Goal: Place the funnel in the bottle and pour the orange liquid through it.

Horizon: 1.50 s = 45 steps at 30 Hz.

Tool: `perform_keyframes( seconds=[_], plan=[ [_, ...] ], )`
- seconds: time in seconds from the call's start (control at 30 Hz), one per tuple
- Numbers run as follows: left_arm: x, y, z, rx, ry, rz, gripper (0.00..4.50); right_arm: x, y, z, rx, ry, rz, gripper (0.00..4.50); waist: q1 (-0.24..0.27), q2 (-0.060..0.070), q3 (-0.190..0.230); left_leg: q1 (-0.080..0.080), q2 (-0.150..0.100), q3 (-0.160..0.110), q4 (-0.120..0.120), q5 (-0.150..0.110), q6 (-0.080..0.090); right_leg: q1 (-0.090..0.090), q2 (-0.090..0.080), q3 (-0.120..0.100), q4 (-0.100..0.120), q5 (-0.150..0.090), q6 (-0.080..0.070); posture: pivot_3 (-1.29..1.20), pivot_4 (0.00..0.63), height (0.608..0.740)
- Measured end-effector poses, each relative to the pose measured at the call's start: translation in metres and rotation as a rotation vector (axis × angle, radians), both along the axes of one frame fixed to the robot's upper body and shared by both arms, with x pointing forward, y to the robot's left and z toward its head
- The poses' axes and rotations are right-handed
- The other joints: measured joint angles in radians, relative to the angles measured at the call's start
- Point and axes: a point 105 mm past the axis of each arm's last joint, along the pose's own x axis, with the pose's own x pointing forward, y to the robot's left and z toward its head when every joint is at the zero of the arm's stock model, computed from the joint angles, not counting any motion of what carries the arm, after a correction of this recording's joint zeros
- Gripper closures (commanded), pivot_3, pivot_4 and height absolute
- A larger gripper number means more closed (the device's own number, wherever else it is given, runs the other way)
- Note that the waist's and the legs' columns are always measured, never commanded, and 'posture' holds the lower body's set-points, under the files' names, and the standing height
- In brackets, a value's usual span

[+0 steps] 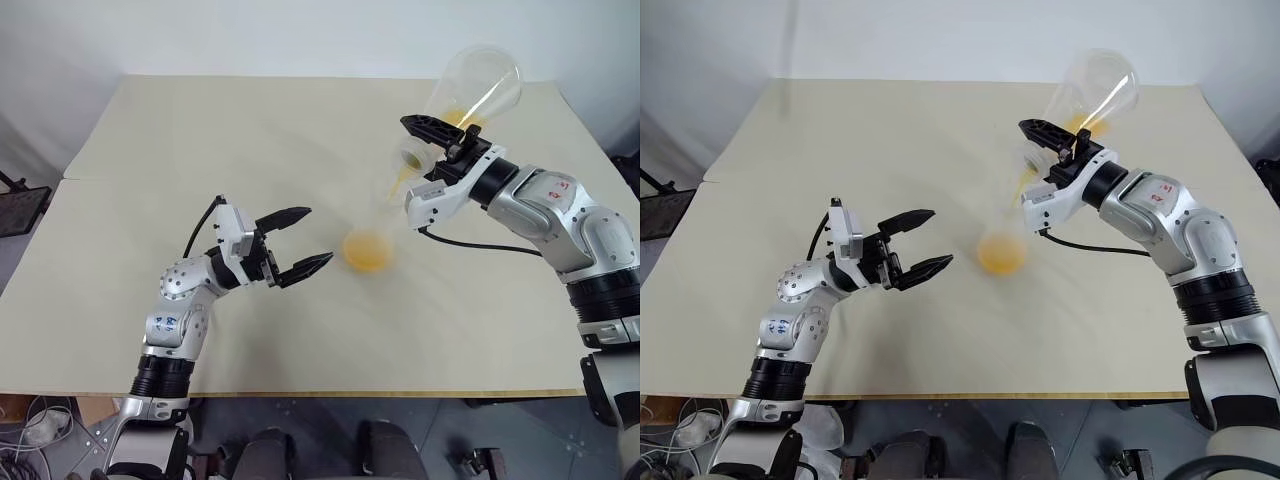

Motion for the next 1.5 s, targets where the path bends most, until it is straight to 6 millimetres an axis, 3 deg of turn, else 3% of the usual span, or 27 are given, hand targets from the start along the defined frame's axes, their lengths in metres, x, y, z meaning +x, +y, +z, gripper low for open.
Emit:
perform_keyframes(
  seconds=[1.5],
  plan=[
    [0.001, -0.0036, 0.0005, -0.025, 0.005, 0.007, 0.0, 0.0024, -0.0004, 0.0046, -0.033, -0.062, -0.008, 2.04, 0.0, 0.0, 0.0, 0.0, 0.0, 0.0, 0.0, 0.0, 0.0, 0.0, 0.0, 0.0, 0.0, 0.0, 0.0, 0.0, 0.15, 0.74]
  ],
)
